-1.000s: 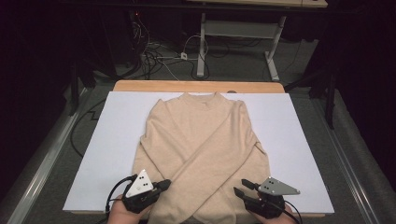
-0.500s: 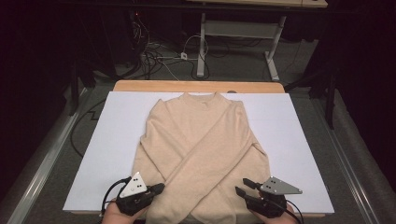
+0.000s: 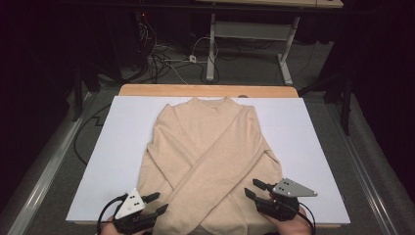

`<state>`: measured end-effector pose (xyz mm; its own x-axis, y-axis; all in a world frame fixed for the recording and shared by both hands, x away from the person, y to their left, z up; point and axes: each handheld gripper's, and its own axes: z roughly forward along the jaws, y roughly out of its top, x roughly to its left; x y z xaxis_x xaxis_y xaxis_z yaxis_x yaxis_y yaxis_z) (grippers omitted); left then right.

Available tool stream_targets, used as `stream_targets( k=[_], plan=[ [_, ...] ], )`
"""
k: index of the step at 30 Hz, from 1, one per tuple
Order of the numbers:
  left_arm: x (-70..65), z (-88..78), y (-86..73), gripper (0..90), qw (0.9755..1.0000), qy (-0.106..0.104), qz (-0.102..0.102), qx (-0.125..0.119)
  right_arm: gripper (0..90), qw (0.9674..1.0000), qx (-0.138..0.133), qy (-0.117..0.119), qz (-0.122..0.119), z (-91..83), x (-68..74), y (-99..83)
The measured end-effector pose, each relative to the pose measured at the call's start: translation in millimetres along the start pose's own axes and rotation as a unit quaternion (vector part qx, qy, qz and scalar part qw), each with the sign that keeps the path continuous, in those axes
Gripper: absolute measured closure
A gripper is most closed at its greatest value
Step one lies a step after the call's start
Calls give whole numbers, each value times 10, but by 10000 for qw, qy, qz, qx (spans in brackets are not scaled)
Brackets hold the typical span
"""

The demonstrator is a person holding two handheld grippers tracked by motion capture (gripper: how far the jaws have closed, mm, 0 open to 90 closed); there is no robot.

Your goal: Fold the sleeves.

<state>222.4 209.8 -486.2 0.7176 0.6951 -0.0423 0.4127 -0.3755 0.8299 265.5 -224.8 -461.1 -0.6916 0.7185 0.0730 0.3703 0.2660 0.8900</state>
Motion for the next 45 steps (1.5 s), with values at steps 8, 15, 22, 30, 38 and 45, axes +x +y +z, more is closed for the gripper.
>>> stream_targets(
  k=[8, 15, 22, 30, 38, 45],
  plan=[
    [402, -119, -87, 122, 9941, 888, -629, 26, 464, 9981, 135, -579, 172, -29, -335, 20],
    [555, 36, 25, 0, 9892, 978, -883, 635, 198, 9894, 542, -1237, 539, -142, -638, -101],
    [638, 143, 94, 0, 9856, 1041, -953, 926, 101, 9808, 970, -1553, 665, -157, -765, -179],
    [644, 210, 107, 3, 9841, 992, -925, 1150, 160, 9802, 1086, -1486, 724, -132, -785, -193],
    [623, 167, 66, 111, 9867, 949, -909, 960, 233, 9803, 1231, -1439, 565, -94, -760, -192],
    [598, 137, 49, 328, 9910, 772, -747, 800, 328, 9809, 1296, -1398, 374, -70, -724, -181]
  ],
)
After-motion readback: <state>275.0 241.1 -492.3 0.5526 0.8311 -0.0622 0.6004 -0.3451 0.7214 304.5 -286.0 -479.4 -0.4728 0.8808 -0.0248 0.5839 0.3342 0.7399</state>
